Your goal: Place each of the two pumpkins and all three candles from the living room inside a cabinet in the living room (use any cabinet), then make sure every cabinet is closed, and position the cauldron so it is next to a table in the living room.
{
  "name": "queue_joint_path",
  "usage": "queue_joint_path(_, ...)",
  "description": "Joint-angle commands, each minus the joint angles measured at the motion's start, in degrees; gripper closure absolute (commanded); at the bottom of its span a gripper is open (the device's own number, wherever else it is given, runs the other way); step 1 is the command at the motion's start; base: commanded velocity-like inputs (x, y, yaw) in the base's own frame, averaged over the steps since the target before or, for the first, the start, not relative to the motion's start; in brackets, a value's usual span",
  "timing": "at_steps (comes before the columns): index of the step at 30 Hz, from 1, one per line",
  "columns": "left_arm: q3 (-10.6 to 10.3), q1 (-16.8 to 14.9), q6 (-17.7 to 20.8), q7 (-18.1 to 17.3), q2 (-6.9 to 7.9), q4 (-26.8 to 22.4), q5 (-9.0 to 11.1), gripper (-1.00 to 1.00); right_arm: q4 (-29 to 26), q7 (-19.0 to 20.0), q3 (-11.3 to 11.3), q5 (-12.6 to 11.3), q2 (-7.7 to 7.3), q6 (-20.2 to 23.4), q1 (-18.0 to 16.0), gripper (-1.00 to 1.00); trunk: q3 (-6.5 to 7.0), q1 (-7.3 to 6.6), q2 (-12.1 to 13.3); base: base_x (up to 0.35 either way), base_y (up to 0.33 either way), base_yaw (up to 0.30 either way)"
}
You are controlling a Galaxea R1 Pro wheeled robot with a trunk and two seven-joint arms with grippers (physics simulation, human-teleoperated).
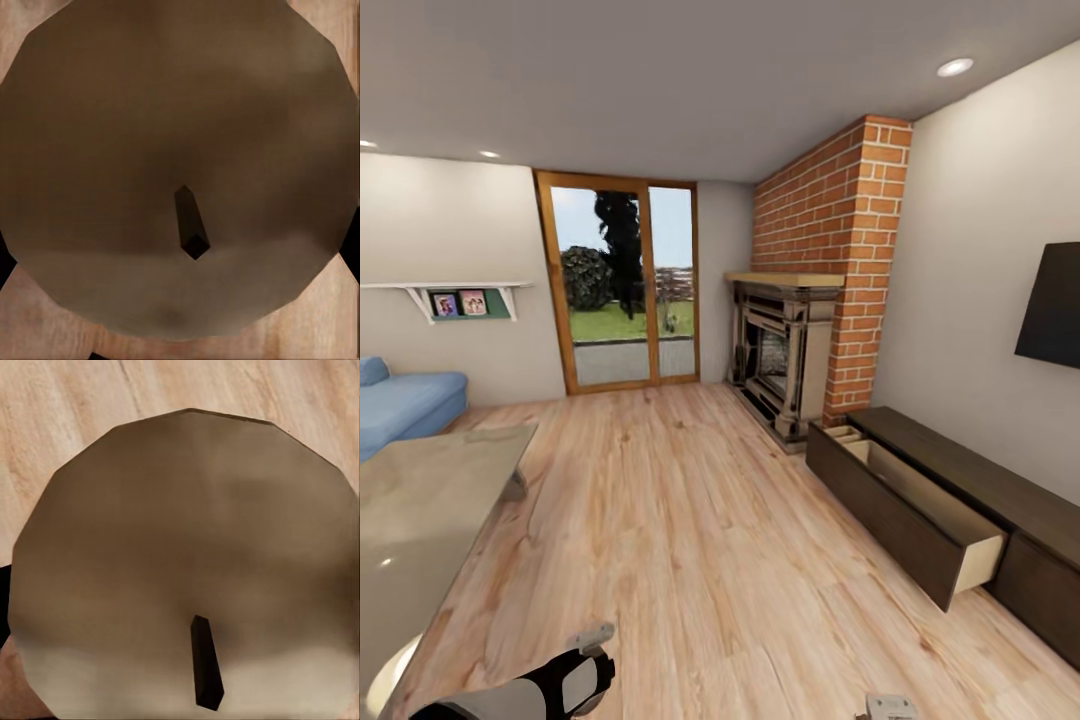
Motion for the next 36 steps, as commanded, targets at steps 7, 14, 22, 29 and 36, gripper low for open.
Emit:
queue_joint_path(7,-0.6,-0.1,0.2,0.1,-0.03,0.1,0.3,1.00,-0.2,-0.2,0.6,-0.5,-0.02,0.4,0.0,1.00,-0.05,0.03,0.0,0.335,0.000,-0.173)
queue_joint_path(14,-0.6,-0.1,0.2,0.1,-0.03,0.0,0.3,1.00,-0.2,-0.2,0.6,-0.5,-0.02,0.4,0.0,1.00,0.08,0.03,0.0,0.335,0.000,-0.287)
queue_joint_path(22,-0.6,-0.1,0.2,0.1,-0.03,0.1,0.3,1.00,-0.2,-0.2,0.5,-0.5,-0.02,0.4,0.0,1.00,0.12,0.03,0.0,0.335,0.000,-0.104)
queue_joint_path(29,-0.6,-0.1,0.2,0.1,-0.03,0.1,0.3,1.00,-0.2,-0.2,0.5,-0.5,-0.02,0.4,0.0,1.00,0.12,0.03,0.0,0.335,0.000,-0.004)
queue_joint_path(36,-0.6,-0.1,0.2,0.1,-0.03,0.1,0.3,1.00,-0.2,-0.2,0.5,-0.5,-0.02,0.4,0.0,1.00,0.12,0.03,0.0,0.335,0.000,0.000)
